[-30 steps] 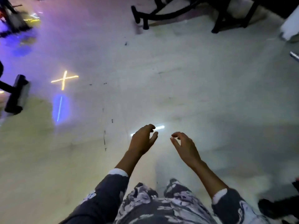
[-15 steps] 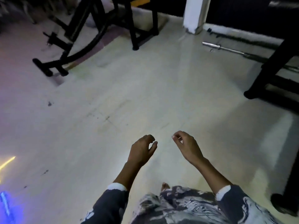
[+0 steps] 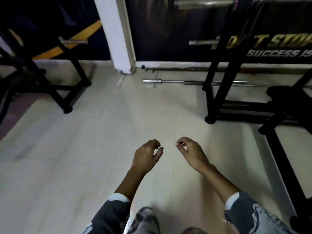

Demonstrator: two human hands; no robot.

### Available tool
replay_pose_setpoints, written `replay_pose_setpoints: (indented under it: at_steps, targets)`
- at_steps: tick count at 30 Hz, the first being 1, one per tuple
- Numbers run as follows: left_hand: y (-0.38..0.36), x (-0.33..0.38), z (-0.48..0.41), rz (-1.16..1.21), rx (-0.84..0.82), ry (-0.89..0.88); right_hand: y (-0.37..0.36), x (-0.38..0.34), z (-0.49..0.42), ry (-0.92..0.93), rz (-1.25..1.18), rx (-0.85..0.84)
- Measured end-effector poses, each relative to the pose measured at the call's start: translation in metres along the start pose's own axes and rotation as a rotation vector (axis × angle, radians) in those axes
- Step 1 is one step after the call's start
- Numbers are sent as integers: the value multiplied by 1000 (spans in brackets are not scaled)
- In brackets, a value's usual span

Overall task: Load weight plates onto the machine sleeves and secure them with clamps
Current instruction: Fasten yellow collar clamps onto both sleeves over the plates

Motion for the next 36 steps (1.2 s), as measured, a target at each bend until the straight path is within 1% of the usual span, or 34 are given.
replay_pose_setpoints:
  at_steps: [4,8,12,14,16,21,23,25,27,30,32,36]
  targets:
    - [26,10,-140,-19,-54,-170,55,-9,-101,-75,-23,176]
    - [23,32,-283,-11,-123,-303,114,13,-196,-134,-65,328]
    - [27,72,-413,62,-101,-432,187,39,-287,-169,-97,471]
    - [40,108,-474,104,-114,-528,236,48,-326,-212,-143,559]
    - [60,151,-535,142,-90,-629,293,51,-357,-236,-168,672]
    - [133,277,-668,345,67,-871,425,35,-416,-143,-244,988]
    - [145,323,-709,378,99,-968,468,31,-430,-114,-245,1132]
    - [144,367,-749,393,72,-1028,506,32,-440,-118,-249,1268]
    - [136,401,-783,356,33,-1032,534,31,-442,-140,-243,1396]
    - [114,438,-821,277,-103,-1048,573,24,-431,-135,-172,1589]
    - [99,445,-834,263,-178,-1041,595,25,-428,-151,-174,1609]
    - [94,441,-838,315,-167,-1043,639,39,-457,-138,-344,1420]
Point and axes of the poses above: each hand's wrist, its own z-axis away from the middle knuckle, its own y-axis out of the back of the hand, x = y × z, the point moved 8 cm from there along -z, towards the middle knuckle, and after that the axes turned 7 degrees about -x, right-handed, at the moved point
